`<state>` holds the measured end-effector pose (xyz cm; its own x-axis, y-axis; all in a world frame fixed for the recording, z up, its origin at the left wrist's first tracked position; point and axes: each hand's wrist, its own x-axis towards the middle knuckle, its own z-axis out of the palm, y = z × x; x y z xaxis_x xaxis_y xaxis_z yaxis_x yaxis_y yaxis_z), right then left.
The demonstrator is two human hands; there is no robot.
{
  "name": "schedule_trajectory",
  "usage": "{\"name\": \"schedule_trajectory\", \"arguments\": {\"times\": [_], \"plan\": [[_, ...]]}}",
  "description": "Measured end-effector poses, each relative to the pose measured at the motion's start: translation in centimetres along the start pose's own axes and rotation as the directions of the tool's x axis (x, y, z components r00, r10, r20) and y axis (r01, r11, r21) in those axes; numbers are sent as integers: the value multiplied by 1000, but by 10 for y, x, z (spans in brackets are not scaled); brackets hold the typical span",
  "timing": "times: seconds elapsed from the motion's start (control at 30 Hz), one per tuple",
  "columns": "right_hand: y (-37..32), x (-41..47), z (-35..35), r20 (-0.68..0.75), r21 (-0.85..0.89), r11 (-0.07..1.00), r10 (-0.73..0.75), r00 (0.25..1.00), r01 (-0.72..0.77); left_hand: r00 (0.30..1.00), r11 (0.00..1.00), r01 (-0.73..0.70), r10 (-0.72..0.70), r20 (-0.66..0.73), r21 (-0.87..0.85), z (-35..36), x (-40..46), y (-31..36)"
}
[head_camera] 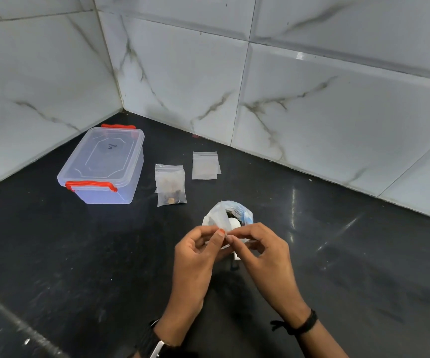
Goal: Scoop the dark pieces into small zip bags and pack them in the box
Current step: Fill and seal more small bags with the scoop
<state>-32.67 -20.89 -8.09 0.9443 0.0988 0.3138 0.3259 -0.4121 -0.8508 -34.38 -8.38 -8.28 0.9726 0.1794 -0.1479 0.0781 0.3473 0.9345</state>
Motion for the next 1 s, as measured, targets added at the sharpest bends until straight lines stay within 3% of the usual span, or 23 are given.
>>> {"name": "schedule_trajectory", "arguments": {"times": [0.17, 0.43, 0.77, 1.0], "plan": [[-4, 4, -5, 44, 147, 980, 127, 991, -132, 1000, 999, 13, -12, 16, -33, 2, 1, 1], [-3, 7, -6, 69, 202, 957, 197, 978, -207, 1000, 996, 1, -1, 7, -86, 1, 1, 1], [-7, 5, -11, 100, 88, 980, 170, 980, -179, 1000, 984, 22, -20, 12, -180, 1, 2, 1], [-6, 6, -13, 114, 137, 961, 227, 967, -241, 999, 987, 10, -3, 40, -159, 1, 2, -2]]}}
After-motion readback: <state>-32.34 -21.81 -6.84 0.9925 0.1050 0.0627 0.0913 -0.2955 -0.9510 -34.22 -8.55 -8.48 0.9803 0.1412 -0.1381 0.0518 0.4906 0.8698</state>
